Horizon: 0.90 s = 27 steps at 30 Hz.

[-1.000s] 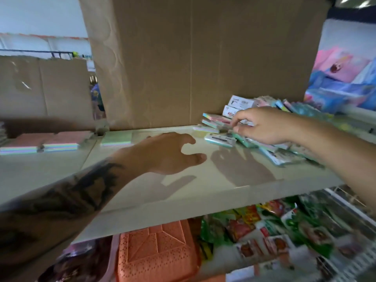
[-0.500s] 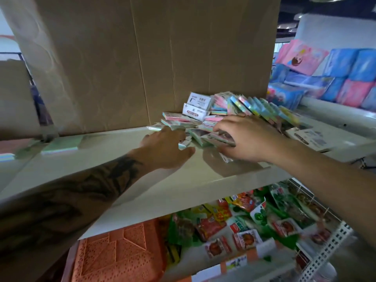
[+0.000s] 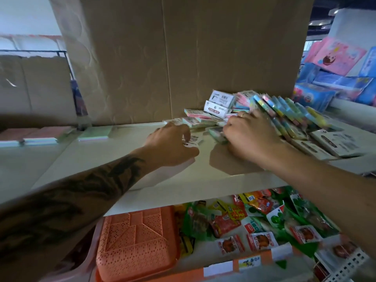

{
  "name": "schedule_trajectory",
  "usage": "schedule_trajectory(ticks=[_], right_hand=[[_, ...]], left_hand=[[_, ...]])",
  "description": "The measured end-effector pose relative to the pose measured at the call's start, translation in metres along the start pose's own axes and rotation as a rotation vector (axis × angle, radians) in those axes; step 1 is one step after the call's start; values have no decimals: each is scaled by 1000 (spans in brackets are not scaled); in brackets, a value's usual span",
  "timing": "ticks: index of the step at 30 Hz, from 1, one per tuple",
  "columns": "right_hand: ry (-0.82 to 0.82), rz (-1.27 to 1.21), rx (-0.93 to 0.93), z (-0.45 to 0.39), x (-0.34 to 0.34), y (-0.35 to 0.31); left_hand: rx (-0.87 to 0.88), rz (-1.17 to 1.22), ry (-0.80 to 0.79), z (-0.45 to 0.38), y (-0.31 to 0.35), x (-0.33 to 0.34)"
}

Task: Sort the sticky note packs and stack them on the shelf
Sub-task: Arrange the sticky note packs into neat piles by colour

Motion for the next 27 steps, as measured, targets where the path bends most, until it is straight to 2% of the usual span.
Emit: schedule_trajectory(ticks=[8, 16, 20, 23, 27], right_hand=[[163, 15, -4, -13, -17, -10], [506, -190, 32, -37, -80, -64], [559, -218, -15, -65, -100, -107], [600, -331, -24, -92, -116, -141], [585, -403, -42, -123, -133, -192]], left_hand=[[-58, 21, 90, 42, -42, -39], [-134, 21, 172, 73, -99, -85], [-136, 37, 224, 83, -137, -115], [-135, 44, 243, 93, -174, -139], [-144, 61, 255, 109, -221, -164]])
Point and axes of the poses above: each hand's wrist, its own z-axis away from the middle knuckle, its own x-axis out of the palm, y = z × x, the point moved 10 cm from there along -z, towards the middle knuckle, and after that the axes turned 15 degrees about y, right-handed, at the moved point
